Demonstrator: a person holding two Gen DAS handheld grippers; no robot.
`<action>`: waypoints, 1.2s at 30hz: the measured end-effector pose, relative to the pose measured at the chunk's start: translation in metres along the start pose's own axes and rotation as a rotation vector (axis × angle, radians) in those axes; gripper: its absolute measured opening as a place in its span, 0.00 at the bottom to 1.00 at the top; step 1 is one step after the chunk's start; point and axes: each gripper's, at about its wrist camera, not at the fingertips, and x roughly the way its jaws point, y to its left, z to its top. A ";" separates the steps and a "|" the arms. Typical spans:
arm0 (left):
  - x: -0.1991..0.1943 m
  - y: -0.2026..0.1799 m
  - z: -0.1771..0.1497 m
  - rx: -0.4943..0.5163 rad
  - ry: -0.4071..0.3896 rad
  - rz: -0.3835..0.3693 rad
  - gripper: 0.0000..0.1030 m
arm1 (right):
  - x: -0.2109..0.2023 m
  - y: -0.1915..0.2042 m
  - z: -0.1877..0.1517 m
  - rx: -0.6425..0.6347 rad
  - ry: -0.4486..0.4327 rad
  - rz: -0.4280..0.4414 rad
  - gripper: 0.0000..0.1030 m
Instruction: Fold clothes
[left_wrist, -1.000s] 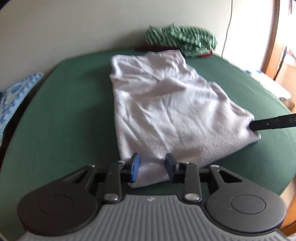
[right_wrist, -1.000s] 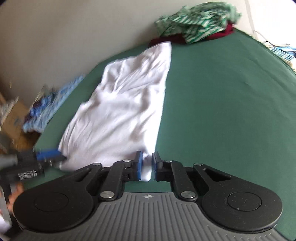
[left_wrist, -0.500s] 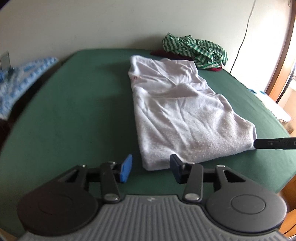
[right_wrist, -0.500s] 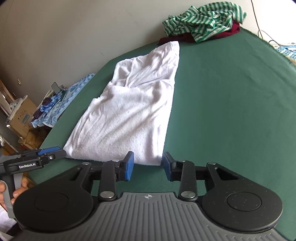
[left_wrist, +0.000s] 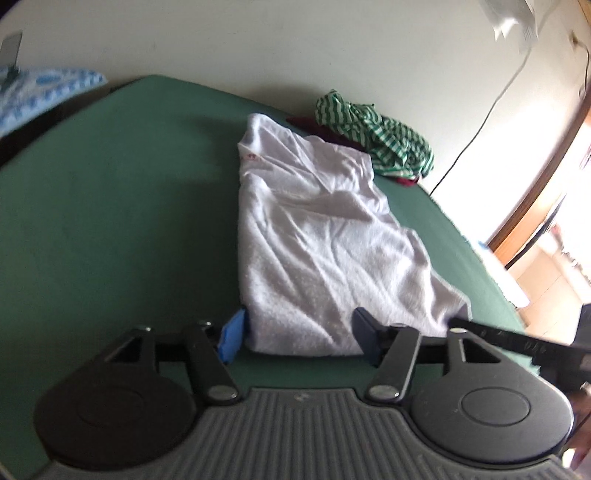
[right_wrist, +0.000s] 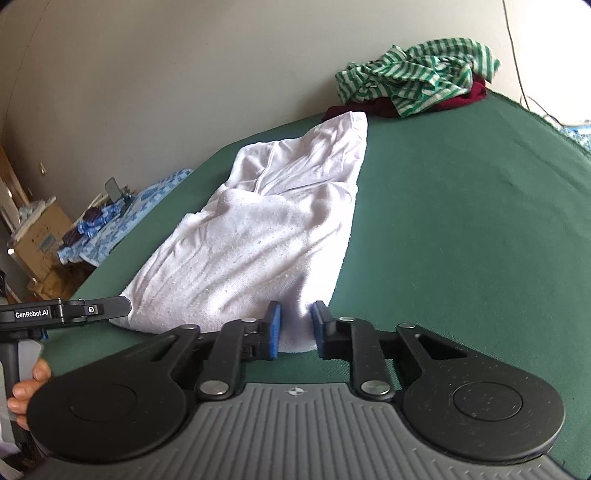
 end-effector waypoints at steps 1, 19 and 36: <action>0.002 0.000 0.001 -0.007 0.005 -0.025 0.89 | 0.000 -0.001 0.000 0.007 0.000 0.002 0.16; -0.010 0.026 0.003 -0.247 0.025 -0.148 0.93 | -0.011 -0.038 0.001 0.318 0.097 0.137 0.24; 0.014 0.038 0.012 -0.370 0.042 -0.141 0.32 | 0.004 -0.035 0.007 0.319 0.106 0.164 0.23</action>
